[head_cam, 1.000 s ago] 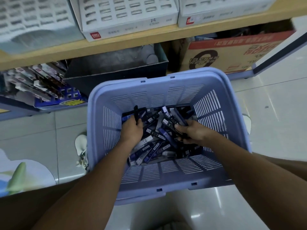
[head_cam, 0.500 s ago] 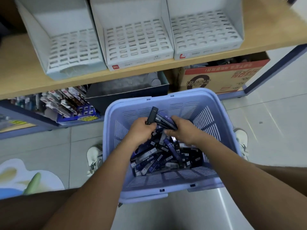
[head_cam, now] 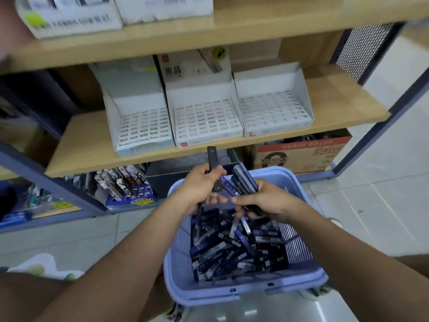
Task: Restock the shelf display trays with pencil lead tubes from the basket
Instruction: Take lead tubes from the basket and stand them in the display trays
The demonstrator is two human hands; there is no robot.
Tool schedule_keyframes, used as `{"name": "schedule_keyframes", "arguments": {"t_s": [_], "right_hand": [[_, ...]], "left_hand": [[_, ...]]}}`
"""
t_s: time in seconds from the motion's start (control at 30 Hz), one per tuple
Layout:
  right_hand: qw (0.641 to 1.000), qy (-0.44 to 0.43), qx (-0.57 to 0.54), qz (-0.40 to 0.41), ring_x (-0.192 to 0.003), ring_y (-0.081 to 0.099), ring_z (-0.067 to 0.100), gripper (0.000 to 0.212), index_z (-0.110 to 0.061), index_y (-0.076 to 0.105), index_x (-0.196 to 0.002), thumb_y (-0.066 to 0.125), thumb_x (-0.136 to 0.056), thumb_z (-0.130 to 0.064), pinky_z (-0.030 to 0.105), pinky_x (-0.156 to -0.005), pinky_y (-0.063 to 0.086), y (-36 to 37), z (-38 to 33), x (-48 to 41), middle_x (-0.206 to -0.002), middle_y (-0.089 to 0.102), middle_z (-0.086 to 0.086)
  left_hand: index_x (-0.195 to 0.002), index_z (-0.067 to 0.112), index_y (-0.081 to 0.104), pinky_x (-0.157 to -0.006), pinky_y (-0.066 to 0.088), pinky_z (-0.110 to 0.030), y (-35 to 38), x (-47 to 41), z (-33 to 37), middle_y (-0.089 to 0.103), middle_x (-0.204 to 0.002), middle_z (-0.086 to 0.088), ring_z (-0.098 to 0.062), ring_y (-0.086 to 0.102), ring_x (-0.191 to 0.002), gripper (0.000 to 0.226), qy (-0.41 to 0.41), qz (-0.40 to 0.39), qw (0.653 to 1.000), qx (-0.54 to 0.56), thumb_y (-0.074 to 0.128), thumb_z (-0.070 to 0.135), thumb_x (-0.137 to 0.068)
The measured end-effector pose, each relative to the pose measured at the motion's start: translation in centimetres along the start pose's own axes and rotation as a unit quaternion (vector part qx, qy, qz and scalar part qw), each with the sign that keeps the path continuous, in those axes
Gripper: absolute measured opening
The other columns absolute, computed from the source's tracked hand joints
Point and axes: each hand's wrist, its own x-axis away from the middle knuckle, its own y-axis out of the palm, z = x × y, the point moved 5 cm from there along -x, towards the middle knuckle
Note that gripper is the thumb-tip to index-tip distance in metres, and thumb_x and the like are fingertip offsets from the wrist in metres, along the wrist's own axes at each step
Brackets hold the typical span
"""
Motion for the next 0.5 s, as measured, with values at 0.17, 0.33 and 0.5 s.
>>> {"name": "schedule_keyframes", "arguments": {"t_s": [0.17, 0.33, 0.5], "right_hand": [[0.982, -0.032, -0.172, 0.068, -0.063, 0.061, 0.015, 0.017, -0.006, 0.062, -0.095, 0.072, -0.083, 0.0, 0.02, -0.041, 0.039, 0.0, -4.2, 2.4, -0.077, 0.062, 0.011], [0.97, -0.075, -0.228, 0.027, -0.07, 0.062, 0.014, 0.02, -0.006, 0.068, -0.099, 0.076, -0.082, -0.01, 0.018, -0.044, 0.041, 3.1, -7.1, 4.4, -0.086, 0.067, 0.009], [0.973, -0.111, -0.198, 0.032, -0.063, 0.061, 0.014, 0.012, -0.007, 0.066, -0.088, 0.074, -0.082, -0.001, 0.023, -0.045, 0.041, 4.4, -8.7, 4.7, -0.073, 0.065, 0.007]], "left_hand": [[-0.104, 0.007, 0.057, -0.039, 0.038, -0.019, -0.7, 1.6, 4.7, 0.073, -0.09, -0.014, -0.017, 0.057, -0.045, 0.029, 0.033, 0.052, 0.987, 0.151, 0.04, 0.03, -0.103], [-0.084, 0.013, 0.053, -0.06, 0.049, -0.033, 0.3, 2.9, 8.1, 0.065, -0.069, -0.006, -0.02, 0.057, -0.056, 0.027, 0.063, 0.109, 0.959, 0.254, 0.042, 0.031, -0.101], [-0.085, 0.017, 0.061, -0.059, 0.051, -0.029, 0.5, 3.0, 8.9, 0.063, -0.071, 0.0, -0.017, 0.06, -0.06, 0.026, 0.076, 0.135, 0.96, 0.233, 0.048, 0.036, -0.098]]}}
